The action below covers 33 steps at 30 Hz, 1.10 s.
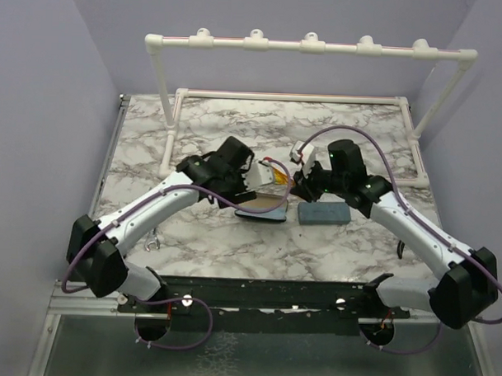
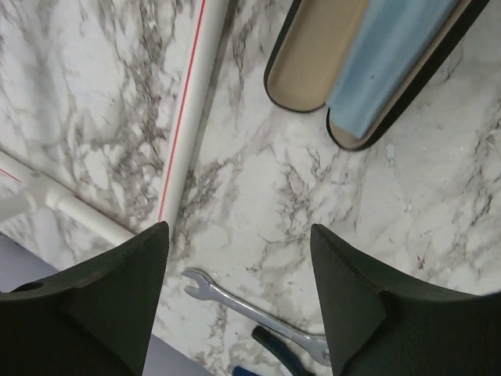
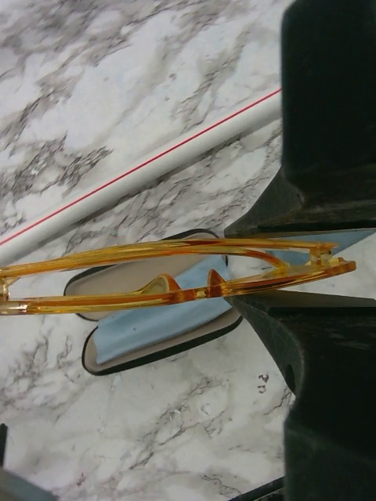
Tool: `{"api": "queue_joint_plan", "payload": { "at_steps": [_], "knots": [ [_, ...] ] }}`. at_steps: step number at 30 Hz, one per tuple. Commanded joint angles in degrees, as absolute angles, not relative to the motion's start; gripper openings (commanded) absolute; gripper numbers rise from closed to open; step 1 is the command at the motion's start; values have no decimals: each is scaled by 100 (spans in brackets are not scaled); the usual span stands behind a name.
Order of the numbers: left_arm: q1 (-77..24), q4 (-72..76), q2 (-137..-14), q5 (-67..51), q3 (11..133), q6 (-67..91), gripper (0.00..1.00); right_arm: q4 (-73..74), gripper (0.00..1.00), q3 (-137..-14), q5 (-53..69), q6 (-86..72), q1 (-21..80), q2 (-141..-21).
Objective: Organize the sunglasses
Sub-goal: Place the sunglasses in the sunglasses case.
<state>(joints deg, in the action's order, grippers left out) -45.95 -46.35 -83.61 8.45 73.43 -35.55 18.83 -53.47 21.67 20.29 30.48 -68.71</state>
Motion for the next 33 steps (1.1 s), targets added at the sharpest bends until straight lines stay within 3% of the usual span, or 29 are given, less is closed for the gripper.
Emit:
{"api": "queue_joint_plan", "payload": {
  "at_steps": [1, 12, 33],
  "knots": [
    [-3599, -5213, -7951, -758, 6703, -3443, 74, 2927, 29, -6181, 3525, 3238, 3058, -7825],
    [-1551, -3732, -7888, -1993, 5997, -2435, 71, 5038, 25, -8299, 4241, 4473, 3180, -10636],
    [-1504, -1749, -8512, -2859, 5039, -891, 62, 5056, 23, -8479, 4505, 4490, 3498, -11548]
  ]
}}
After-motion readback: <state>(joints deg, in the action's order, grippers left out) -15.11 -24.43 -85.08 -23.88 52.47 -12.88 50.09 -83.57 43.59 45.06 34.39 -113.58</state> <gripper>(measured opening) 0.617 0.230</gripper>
